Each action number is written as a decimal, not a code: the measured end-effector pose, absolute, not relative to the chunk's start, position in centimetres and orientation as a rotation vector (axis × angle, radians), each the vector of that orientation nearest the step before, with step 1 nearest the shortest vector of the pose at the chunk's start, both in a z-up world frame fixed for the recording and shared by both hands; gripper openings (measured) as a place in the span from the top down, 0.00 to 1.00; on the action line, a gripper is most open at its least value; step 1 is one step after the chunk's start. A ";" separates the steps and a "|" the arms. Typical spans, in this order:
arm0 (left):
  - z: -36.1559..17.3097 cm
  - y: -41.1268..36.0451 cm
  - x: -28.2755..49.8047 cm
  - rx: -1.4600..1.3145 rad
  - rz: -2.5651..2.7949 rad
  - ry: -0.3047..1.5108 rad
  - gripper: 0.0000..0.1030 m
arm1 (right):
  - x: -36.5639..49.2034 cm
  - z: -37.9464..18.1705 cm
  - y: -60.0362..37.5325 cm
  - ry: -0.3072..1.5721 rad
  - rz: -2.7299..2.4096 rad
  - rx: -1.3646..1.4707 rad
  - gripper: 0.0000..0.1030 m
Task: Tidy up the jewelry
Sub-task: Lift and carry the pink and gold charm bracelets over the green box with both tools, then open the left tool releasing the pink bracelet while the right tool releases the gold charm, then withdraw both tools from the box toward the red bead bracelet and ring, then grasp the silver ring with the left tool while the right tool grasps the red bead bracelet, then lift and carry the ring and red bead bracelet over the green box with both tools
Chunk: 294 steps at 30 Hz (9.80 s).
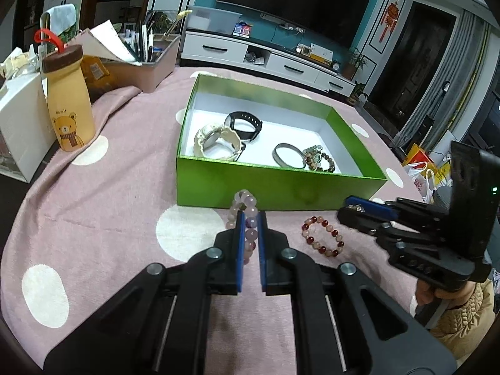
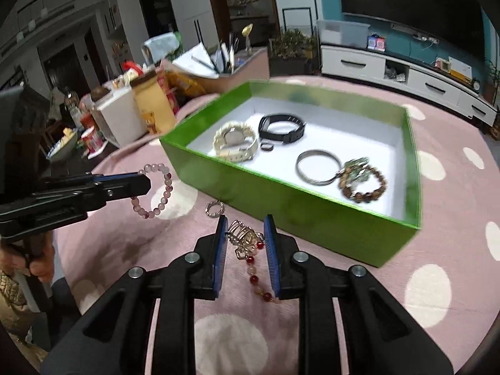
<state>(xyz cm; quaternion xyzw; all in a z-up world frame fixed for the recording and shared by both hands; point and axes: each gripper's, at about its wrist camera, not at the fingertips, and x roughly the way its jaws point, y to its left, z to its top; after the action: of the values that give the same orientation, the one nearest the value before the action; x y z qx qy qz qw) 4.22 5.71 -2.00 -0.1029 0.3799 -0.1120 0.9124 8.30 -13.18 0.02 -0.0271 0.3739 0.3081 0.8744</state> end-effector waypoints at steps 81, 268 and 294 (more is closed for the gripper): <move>-4.1 -2.5 20.3 -0.010 -0.200 0.971 0.93 | 20.2 0.2 -16.3 0.856 0.493 0.105 0.77; 3.5 -1.5 7.9 0.028 -0.172 0.720 0.80 | 7.4 8.2 -20.0 0.582 0.428 0.032 0.93; 2.7 -3.2 13.7 0.055 -0.187 0.748 0.80 | 12.3 8.1 -19.7 0.585 0.423 0.039 0.93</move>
<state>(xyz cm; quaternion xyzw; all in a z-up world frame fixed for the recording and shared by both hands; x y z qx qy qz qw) 13.71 -3.19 2.73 0.0267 0.3645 -0.0910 0.9263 12.34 -19.69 8.06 0.0189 0.2862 0.2071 0.9353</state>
